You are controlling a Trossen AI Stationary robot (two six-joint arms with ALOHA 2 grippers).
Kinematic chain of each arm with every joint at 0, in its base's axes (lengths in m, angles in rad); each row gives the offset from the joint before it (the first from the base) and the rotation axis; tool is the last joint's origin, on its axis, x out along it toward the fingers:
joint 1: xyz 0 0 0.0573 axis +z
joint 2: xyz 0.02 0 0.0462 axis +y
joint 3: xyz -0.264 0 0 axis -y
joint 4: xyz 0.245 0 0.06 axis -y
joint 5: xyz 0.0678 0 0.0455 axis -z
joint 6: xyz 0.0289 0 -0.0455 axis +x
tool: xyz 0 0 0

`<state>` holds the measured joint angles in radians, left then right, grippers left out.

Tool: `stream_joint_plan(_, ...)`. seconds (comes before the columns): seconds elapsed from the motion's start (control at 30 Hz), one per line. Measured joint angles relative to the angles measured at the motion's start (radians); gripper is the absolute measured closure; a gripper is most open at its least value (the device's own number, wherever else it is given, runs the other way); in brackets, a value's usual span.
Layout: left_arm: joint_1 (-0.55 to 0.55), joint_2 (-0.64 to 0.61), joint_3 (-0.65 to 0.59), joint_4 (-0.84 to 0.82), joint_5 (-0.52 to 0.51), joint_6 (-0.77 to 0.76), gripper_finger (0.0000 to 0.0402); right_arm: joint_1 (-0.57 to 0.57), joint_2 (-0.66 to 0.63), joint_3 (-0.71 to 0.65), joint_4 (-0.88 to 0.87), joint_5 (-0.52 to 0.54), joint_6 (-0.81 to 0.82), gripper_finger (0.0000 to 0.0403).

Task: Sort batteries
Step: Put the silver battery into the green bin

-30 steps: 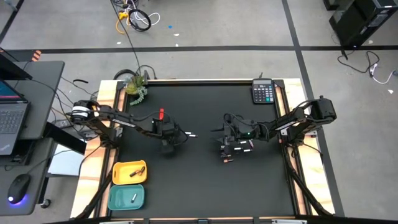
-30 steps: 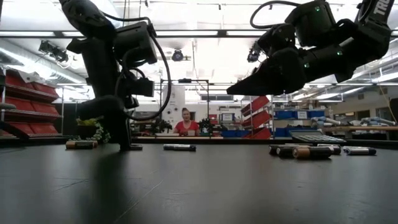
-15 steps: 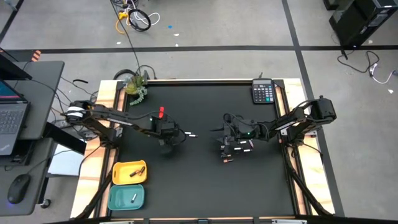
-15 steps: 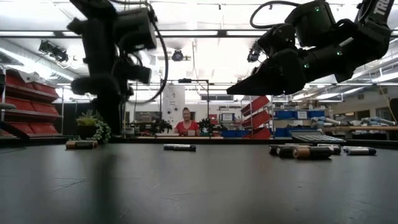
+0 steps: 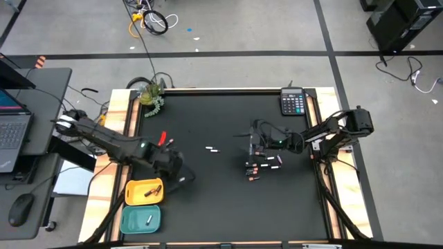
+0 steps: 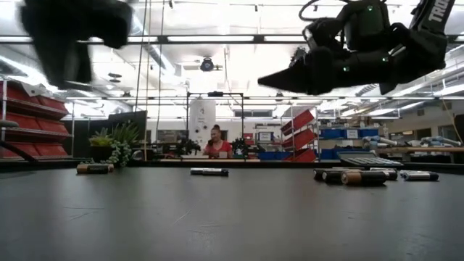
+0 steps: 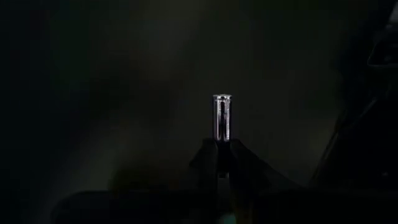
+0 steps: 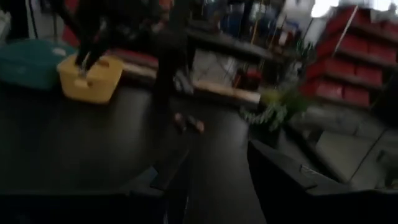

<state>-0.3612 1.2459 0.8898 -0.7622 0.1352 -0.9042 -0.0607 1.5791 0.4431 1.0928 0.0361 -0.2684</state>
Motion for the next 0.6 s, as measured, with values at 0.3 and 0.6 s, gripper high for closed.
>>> stream_joint_plan(0.3,-0.272,-0.002,0.000,0.001,-0.173,-0.387,0.0380,-0.071,0.000,0.000,0.230,-0.112,-0.088,0.0234)
stream_joint_plan(0.6,-0.406,-0.002,0.000,0.010,-0.187,-0.777,0.0379,-0.120,0.055,0.000,0.239,-0.114,-0.006,0.0234)
